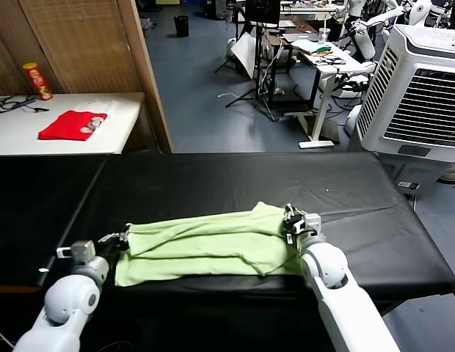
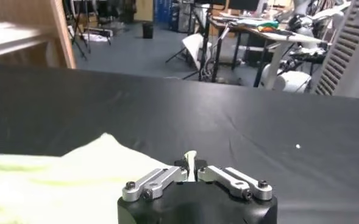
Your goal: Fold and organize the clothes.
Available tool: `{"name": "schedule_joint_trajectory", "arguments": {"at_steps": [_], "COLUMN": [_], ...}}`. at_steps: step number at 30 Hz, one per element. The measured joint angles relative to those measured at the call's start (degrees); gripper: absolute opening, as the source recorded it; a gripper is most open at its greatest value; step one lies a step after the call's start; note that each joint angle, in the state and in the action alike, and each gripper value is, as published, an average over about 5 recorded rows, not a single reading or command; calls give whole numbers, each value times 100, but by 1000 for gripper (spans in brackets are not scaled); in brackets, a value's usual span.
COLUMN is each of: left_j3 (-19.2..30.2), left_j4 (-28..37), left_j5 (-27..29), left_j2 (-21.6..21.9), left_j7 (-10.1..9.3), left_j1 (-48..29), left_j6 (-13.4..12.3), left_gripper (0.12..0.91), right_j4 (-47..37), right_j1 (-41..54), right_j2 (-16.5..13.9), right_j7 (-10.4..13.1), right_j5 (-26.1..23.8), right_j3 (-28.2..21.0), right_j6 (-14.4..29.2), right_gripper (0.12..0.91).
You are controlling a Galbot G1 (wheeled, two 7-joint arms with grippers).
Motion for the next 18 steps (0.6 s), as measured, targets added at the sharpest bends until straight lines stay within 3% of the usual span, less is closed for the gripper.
{"name": "schedule_joint_trajectory", "arguments": {"at_steps": [3,9,13,18], "left_j3": [-55,-255,-467,-631], "left_j4": [-90,-374,-698,-981], "left_j5": [-20,-234,-433,-460], "left_j2": [61,208,157,-53], "left_j7": [15,-13,-25,-11], "left_j1": [59,286,591,1064], "left_j6": [9,40,42,-12], "left_gripper": [254,585,762,797], "right_j4": [161,561,843,1003], "right_j1": [-157,-478,-703,-871], "right_j2": [-85,-269,-321,-340], "right_j7": [-94,-175,-231,-246], "right_j5": [6,46,63,73], "right_j3": [74,272,409,463], "right_j6": [26,99,152,189], "right_gripper": [441,741,794,798]}}
